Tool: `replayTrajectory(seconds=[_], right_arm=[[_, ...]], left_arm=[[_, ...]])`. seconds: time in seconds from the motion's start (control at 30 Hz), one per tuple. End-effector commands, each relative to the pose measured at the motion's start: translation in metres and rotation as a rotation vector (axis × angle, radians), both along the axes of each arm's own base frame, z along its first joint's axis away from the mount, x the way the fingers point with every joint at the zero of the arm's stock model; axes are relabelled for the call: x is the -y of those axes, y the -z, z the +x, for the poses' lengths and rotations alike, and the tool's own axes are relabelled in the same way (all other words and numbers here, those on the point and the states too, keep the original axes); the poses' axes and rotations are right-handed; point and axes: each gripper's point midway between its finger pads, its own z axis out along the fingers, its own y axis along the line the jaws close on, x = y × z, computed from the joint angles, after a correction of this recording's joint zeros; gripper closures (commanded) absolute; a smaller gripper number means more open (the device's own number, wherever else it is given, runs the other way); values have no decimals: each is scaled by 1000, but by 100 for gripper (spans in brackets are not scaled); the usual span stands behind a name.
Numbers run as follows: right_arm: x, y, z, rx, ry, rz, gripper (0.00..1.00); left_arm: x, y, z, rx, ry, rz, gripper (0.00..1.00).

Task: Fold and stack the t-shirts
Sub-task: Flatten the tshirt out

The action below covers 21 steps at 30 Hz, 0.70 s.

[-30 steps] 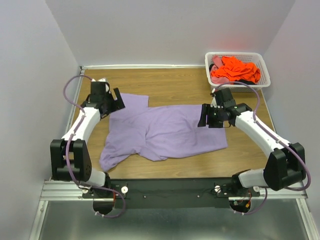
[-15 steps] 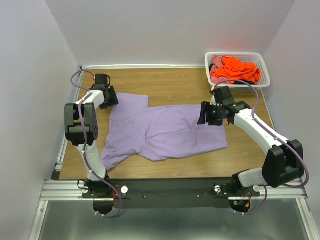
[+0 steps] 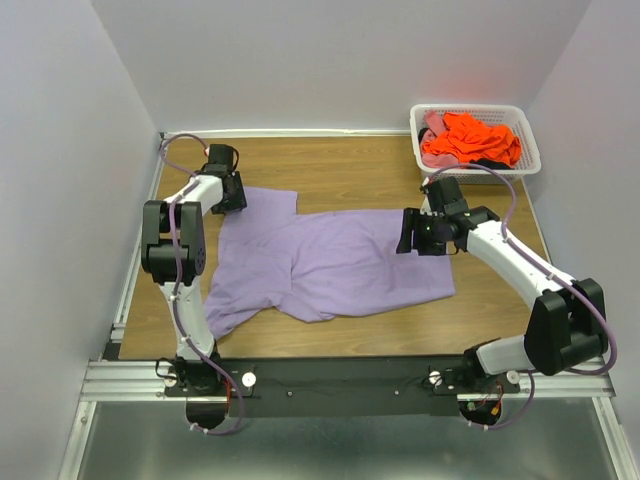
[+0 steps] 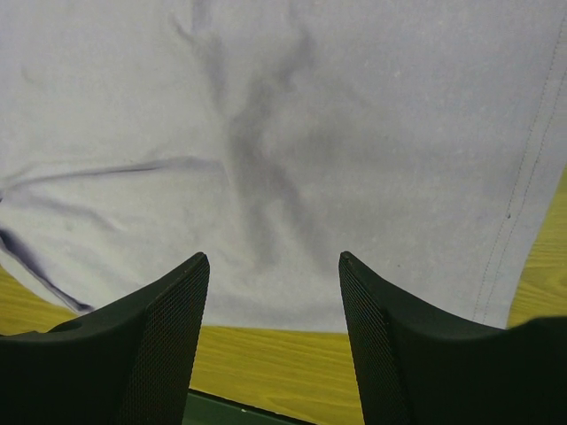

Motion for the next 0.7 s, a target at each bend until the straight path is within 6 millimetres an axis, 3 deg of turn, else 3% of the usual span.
replayTrajectory(seconds=[0.0, 0.23, 0.33, 0.67], right_arm=[[7, 4, 2, 19, 39, -24, 32], [5, 6, 5, 19, 31, -23, 32], [6, 3, 8, 30, 33, -26, 32], [7, 8, 8, 25, 34, -39, 32]], left_arm=[[0, 10, -19, -49, 18, 33, 41], [11, -4, 17, 14, 45, -20, 41], [7, -4, 22, 20, 29, 2, 41], [9, 26, 14, -59, 36, 17, 42]])
